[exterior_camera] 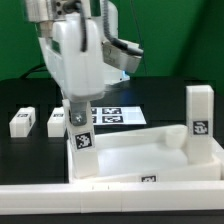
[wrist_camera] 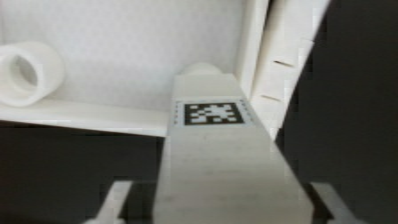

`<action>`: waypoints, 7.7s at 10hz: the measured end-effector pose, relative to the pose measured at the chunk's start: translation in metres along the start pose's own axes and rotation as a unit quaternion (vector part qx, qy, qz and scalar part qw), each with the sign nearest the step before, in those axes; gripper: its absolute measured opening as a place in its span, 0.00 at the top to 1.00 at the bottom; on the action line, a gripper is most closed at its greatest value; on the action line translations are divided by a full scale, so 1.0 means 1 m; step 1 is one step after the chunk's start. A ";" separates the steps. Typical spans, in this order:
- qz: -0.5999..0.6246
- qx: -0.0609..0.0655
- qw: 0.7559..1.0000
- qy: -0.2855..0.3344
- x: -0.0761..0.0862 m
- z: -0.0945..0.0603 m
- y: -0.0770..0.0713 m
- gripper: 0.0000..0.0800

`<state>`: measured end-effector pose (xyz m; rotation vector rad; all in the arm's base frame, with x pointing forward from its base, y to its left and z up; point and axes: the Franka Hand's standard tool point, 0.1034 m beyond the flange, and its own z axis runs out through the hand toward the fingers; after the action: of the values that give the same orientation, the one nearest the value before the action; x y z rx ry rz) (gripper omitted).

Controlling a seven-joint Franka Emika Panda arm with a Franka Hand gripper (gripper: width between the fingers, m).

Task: Assemble desk

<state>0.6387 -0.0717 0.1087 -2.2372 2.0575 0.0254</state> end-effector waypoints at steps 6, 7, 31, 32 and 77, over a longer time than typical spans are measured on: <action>0.175 0.012 0.984 -0.004 -0.017 0.003 -0.002 0.64; 0.174 0.011 0.985 -0.004 -0.017 0.004 -0.001 0.57; 0.226 0.019 0.974 -0.015 -0.019 0.010 -0.003 0.63; 0.243 0.018 0.970 -0.015 -0.020 0.010 -0.004 0.63; 0.178 -0.065 0.981 -0.052 -0.113 -0.001 0.040 0.19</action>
Offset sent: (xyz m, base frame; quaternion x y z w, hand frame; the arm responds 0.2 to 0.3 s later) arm -0.0062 0.0128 -0.0024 -0.0075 0.0203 0.2166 0.9760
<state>0.5893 0.0370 0.1165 -1.8536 2.4277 0.3037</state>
